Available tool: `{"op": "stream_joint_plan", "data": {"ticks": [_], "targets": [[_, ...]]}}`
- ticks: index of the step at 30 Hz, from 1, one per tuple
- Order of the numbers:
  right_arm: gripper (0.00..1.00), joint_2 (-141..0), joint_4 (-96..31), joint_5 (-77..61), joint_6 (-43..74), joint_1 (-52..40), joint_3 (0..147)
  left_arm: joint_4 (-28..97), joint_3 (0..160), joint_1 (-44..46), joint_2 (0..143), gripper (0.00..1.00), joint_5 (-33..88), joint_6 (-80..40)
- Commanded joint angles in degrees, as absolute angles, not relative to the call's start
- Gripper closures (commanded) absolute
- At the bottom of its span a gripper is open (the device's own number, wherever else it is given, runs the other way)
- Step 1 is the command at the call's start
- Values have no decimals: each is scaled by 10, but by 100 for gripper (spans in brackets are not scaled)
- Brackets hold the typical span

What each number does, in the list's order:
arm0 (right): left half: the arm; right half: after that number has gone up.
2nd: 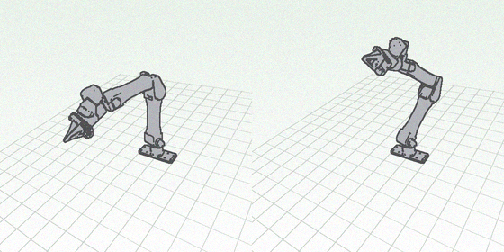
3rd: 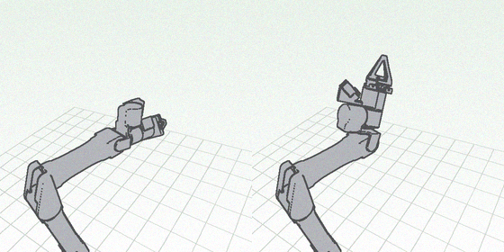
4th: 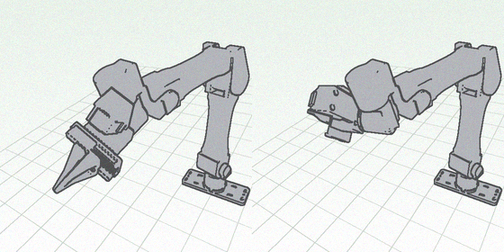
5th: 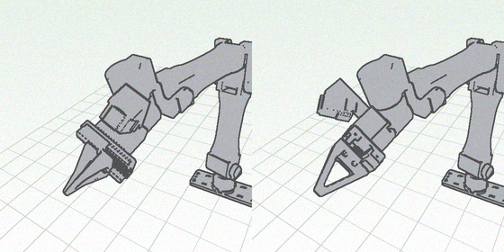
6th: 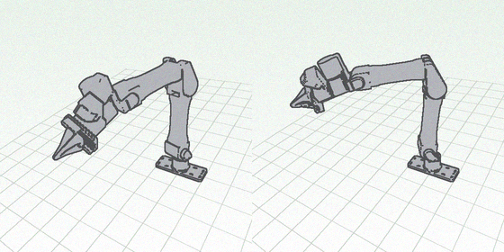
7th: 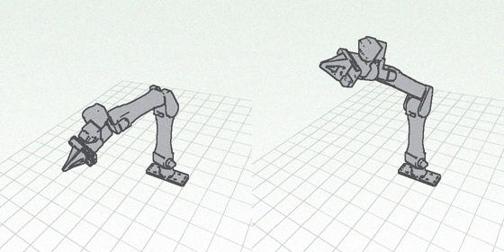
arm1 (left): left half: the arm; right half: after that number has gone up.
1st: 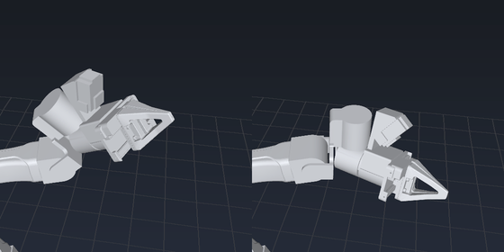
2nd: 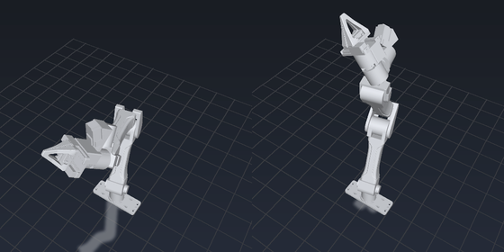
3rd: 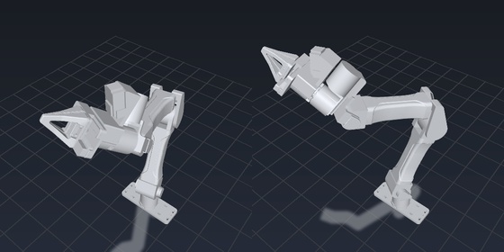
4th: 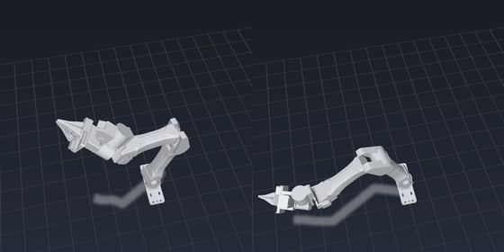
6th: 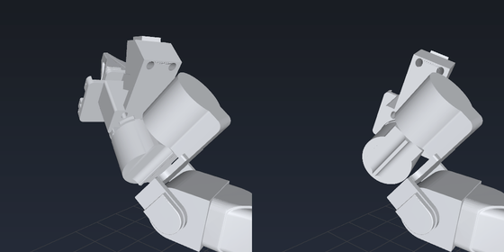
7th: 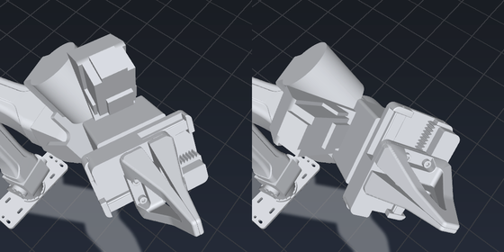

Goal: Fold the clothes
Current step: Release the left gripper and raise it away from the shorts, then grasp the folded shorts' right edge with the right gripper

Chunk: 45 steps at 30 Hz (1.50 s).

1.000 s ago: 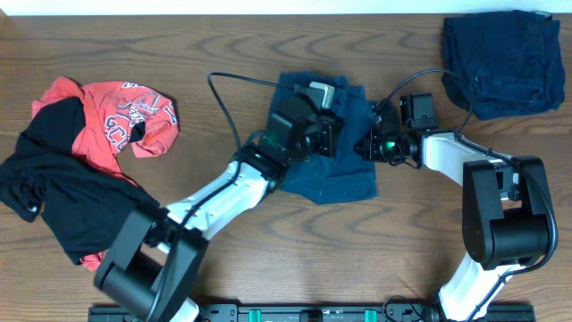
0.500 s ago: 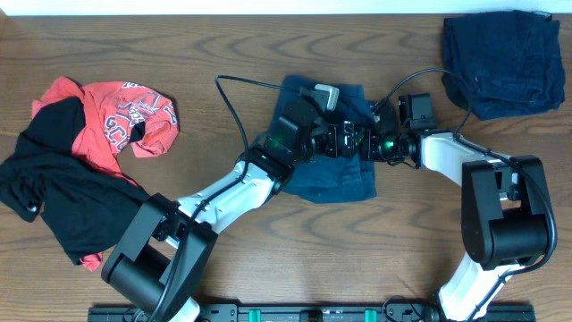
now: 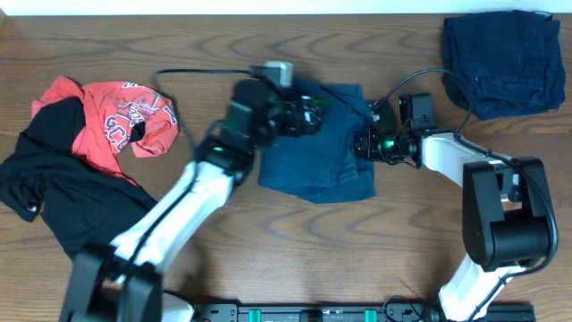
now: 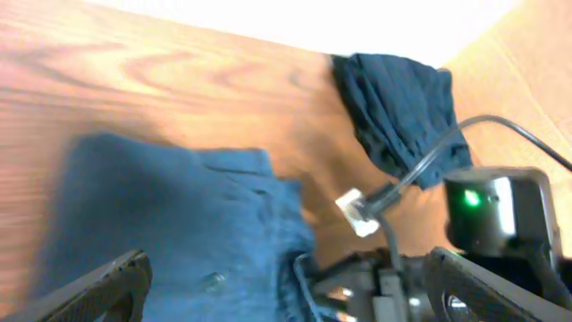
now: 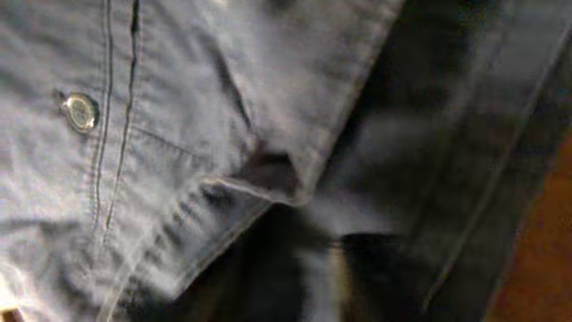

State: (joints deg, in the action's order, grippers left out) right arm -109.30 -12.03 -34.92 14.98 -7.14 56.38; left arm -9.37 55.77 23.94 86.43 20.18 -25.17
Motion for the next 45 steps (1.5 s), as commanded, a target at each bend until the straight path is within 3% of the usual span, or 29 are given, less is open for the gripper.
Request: {"op": "stream_joint_plan", "data": {"ticks": [1,10,19,24,27,29,36,45], "targets": [[46,-1043,-138,-314,147,-48,551,-57,570,206,823,2,199,-211],[37,-933,-217,-217,145,-47,551,23,570,159,802,2,199,-165],[20,-974,-210,-166,141,-103,551,91,570,121,802,2,99,-139],[7,-995,-195,-82,148,-158,551,117,570,99,802,2,93,-137],[5,-1006,-190,-39,154,-180,551,124,570,93,802,2,93,-137],[6,-1014,-189,-13,159,-189,551,125,570,93,802,2,93,-137],[26,-1042,-185,32,170,-196,551,129,569,93,802,2,93,-137],[41,-1087,-154,32,207,-196,551,133,566,93,802,2,94,-138]]}}
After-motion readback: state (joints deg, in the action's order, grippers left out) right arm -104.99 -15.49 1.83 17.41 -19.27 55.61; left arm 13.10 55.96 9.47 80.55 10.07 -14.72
